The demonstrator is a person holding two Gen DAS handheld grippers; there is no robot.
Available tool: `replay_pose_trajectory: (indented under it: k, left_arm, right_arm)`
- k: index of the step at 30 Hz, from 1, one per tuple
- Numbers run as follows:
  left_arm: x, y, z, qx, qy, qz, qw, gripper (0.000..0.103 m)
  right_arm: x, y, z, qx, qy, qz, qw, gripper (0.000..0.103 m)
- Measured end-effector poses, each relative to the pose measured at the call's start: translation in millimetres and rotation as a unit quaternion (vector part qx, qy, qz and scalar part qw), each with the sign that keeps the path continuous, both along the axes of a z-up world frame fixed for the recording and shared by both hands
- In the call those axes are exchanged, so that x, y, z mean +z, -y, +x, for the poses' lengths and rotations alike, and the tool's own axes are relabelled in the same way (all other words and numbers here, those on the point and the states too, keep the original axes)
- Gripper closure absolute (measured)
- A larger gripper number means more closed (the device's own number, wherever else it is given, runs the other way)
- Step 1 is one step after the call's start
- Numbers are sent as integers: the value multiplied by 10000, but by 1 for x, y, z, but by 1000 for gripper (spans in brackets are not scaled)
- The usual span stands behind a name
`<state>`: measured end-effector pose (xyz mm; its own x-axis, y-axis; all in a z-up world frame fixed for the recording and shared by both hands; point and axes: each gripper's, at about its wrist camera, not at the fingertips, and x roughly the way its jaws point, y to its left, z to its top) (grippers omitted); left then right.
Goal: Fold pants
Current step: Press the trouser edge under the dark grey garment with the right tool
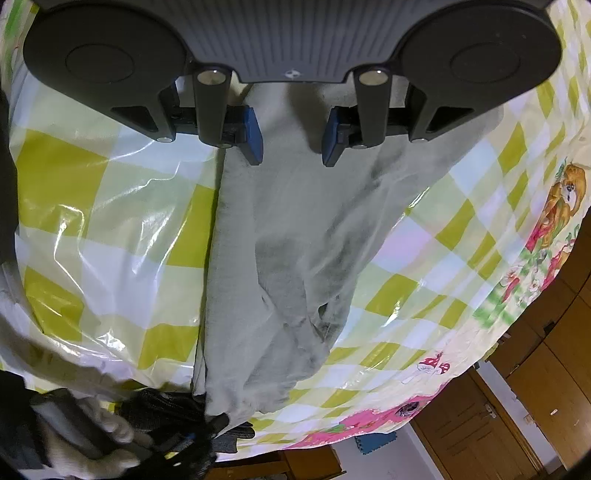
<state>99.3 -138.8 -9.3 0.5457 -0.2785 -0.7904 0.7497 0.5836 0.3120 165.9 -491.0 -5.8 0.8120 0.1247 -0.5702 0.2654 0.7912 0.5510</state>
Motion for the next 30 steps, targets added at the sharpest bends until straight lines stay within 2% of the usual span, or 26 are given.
replay_pose_trajectory:
  k: [2, 3, 7, 11, 13, 15, 17, 19, 24, 26, 28, 30]
  left_arm:
    - [0, -1, 0, 24, -2, -34, 10000, 54]
    - [0, -2, 1, 32, -8, -52, 10000, 54]
    - [-1, -4, 1, 21, 1, -88, 10000, 53]
    - [-1, -3, -1, 38, 26, -73, 10000, 53]
    - [0, -3, -1, 67, 15, -76, 9999, 53]
    - [0, -3, -2, 64, 18, -67, 10000, 53]
    - [0, -2, -1, 69, 0, -63, 10000, 53]
    - [1, -2, -2, 50, -1, -45, 10000, 53]
    - [1, -5, 0, 61, -33, -145, 9999, 52]
    - [0, -4, 0, 59, -34, -205, 9998, 52]
    - [-1, -3, 0, 71, -26, -236, 9997, 52]
    - [-2, -4, -1, 79, -11, -267, 9996, 52]
  right_arm:
    - [4, 1, -19, -25, 77, 55, 10000, 79]
    - [6, -2, -31, -32, 160, 60, 9998, 69]
    - [5, -14, -57, 100, 64, -237, 9996, 67]
    - [-3, -19, -43, 60, -179, -492, 9986, 68]
    - [-7, -19, -29, 82, -189, -612, 9979, 76]
    - [-9, -26, -15, 163, -241, -1017, 9944, 81]
    - [-11, -33, -6, 291, -245, -1323, 9905, 82]
    - [-16, -34, 3, 160, -513, -1648, 9849, 103]
    - [-18, -3, -9, -259, -265, -686, 9970, 103]
    - [-23, 12, -19, -627, -78, 47, 9980, 103]
    - [-38, 26, -30, -1004, 196, 1121, 9884, 103]
    - [-49, 32, -43, -1281, 435, 1967, 9711, 103]
